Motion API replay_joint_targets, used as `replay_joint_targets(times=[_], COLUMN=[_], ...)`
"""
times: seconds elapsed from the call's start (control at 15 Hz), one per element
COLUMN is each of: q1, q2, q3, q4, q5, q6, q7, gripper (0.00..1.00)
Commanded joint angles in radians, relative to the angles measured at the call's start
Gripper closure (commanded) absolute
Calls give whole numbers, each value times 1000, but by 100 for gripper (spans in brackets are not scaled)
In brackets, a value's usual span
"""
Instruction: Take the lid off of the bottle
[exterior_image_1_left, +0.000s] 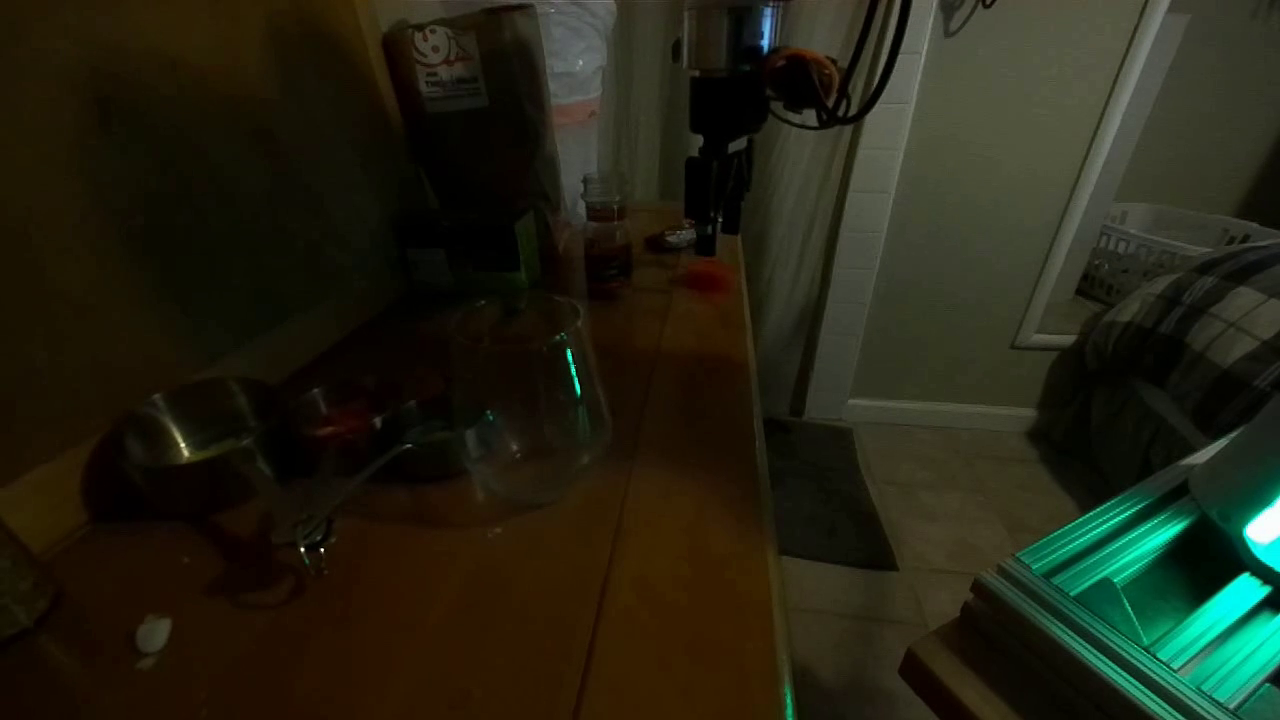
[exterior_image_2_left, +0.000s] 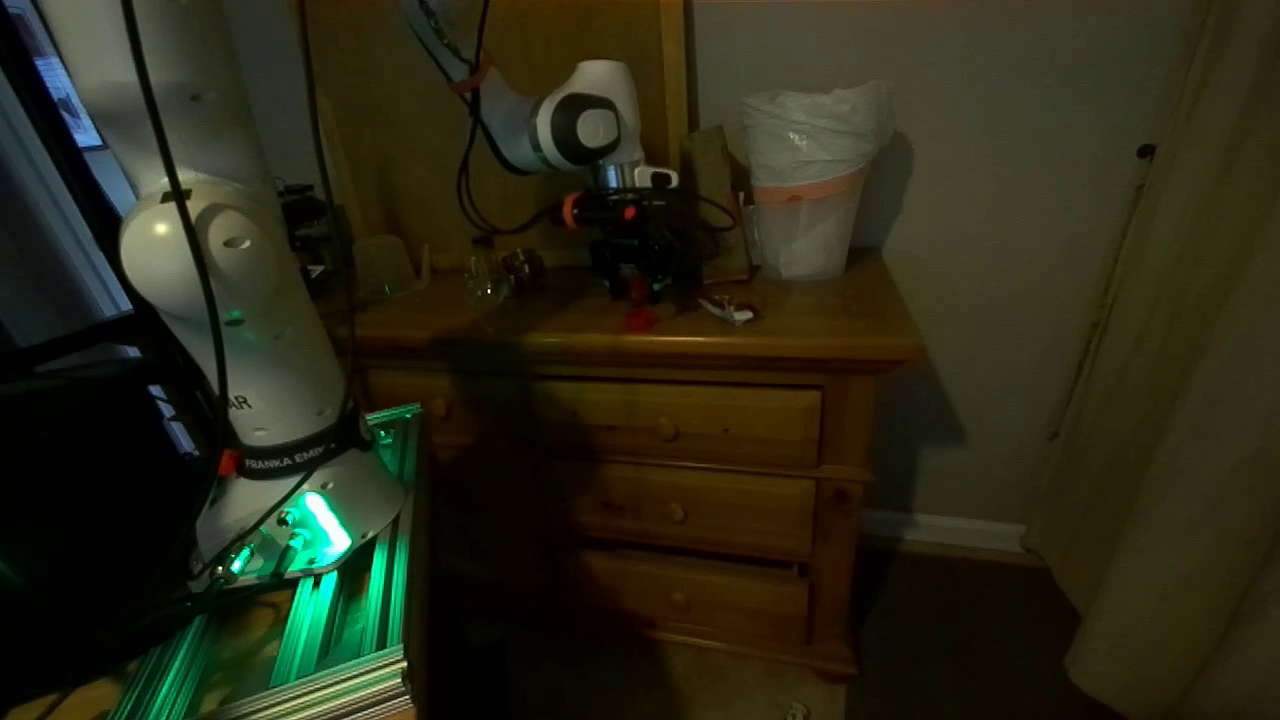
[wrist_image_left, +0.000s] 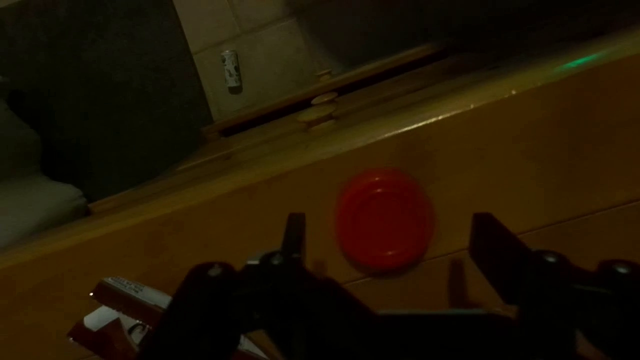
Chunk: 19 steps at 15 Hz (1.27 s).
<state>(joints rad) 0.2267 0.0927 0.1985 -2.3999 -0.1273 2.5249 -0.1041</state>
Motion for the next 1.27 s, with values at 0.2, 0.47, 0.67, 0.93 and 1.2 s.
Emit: replay_joint_targets(times=[0.2, 0.47, 0.67, 0.93, 1.2], q1=[6, 28, 46, 64, 56], q2=[-149, -299, -358, -392, -387], q3=[23, 35, 26, 11, 23], q4=[51, 128, 189, 218, 211], q5=[30, 80, 109, 178, 148], q6=[-158, -428, -551, -577, -556], q7=[-29, -109, -158, -223, -196], gripper=[0, 0, 0, 0, 0])
